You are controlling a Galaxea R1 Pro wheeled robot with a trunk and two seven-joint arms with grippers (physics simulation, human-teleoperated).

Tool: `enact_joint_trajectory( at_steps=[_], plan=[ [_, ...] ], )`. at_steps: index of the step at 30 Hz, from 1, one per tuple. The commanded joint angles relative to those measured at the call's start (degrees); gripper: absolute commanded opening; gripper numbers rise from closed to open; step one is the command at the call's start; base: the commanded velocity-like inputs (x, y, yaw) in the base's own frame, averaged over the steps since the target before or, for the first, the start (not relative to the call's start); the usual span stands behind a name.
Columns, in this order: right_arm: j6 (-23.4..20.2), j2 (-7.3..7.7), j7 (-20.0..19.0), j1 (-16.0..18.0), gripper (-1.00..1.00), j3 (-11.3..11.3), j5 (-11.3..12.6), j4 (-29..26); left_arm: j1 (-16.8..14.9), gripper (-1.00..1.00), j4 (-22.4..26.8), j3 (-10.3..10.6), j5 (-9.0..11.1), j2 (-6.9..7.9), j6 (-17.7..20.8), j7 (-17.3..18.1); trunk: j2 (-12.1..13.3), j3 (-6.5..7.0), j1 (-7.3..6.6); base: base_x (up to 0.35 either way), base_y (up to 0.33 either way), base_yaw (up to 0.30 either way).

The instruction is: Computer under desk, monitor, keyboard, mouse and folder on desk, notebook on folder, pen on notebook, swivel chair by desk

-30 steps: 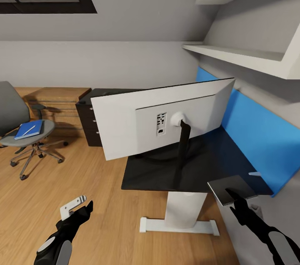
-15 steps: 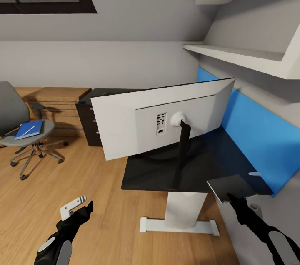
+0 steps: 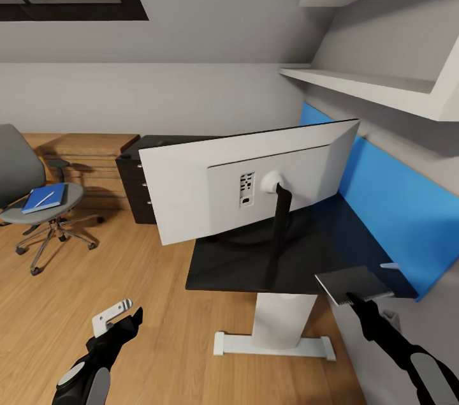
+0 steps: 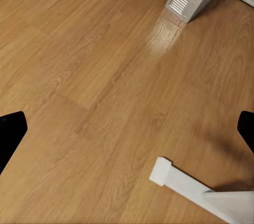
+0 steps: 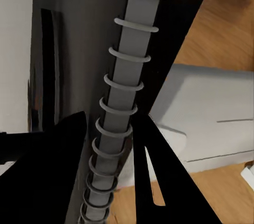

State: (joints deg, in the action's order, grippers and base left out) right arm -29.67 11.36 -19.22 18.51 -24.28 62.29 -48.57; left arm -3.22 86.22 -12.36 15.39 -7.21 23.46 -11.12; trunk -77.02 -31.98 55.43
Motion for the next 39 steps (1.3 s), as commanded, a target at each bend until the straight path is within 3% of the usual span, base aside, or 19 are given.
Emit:
enact_joint_trajectory(
  at_steps=[1,8,15,23,30,36,37,38,39],
  plan=[
    [-0.4,-0.02,-0.4,0.0,-1.0,-0.1,0.0,0.0,0.0,1.0,0.1,0.0,0.6,-0.04,0.3,-0.3,0.0,-0.06,0.0,0.0,0.0,0.0],
    [-0.3,-0.19,-7.5,0.0,-1.0,-0.1,-0.6,-0.1,0.0,1.0,0.1,0.0,0.6,-0.08,0.2,-0.5,2.8,1.2,-1.54,0.0,0.0,0.0],
    [-0.1,-0.67,-8.6,0.0,-1.0,-0.1,-3.3,-1.3,0.0,1.0,0.1,0.0,0.6,-0.14,0.2,-0.6,5.6,2.46,-3.08,-0.137,0.0,0.0],
    [4.9,-1.53,-8.9,0.0,-1.0,1.3,-10.8,-2.9,0.0,1.0,-1.8,0.1,0.7,0.04,0.2,-0.5,8.8,3.89,-4.83,-0.325,0.0,0.0],
    [10.1,-1.6,-8.9,0.0,-1.0,3.1,-13.8,-3.0,0.0,1.0,-2.8,0.1,0.7,0.09,0.2,-0.4,11.6,5.15,-6.37,-0.338,0.0,0.0],
    [18.2,-1.61,-8.9,0.0,-1.0,8.7,-14.3,-2.9,0.0,1.0,-3.6,0.3,0.6,0.09,0.2,-0.3,14.0,6.23,-7.69,-0.339,0.0,0.0],
    [23.8,-1.62,-8.2,0.0,-1.0,16.0,-14.7,-2.8,0.0,1.0,-3.8,1.1,0.6,0.09,0.3,-0.2,14.4,6.41,-7.91,-0.122,0.0,0.0],
    [25.2,-1.67,-7.6,0.0,-1.0,18.8,-15.2,-2.7,0.0,1.0,-4.2,1.8,0.6,0.13,0.3,-0.3,14.8,6.59,-8.13,-0.078,0.0,0.0],
    [26.0,-1.69,-7.1,0.0,-1.0,20.2,-15.5,-2.7,0.0,1.0,-4.8,2.2,0.6,0.14,0.3,-0.3,15.2,6.76,-8.35,-0.062,0.0,0.0]
  ],
)
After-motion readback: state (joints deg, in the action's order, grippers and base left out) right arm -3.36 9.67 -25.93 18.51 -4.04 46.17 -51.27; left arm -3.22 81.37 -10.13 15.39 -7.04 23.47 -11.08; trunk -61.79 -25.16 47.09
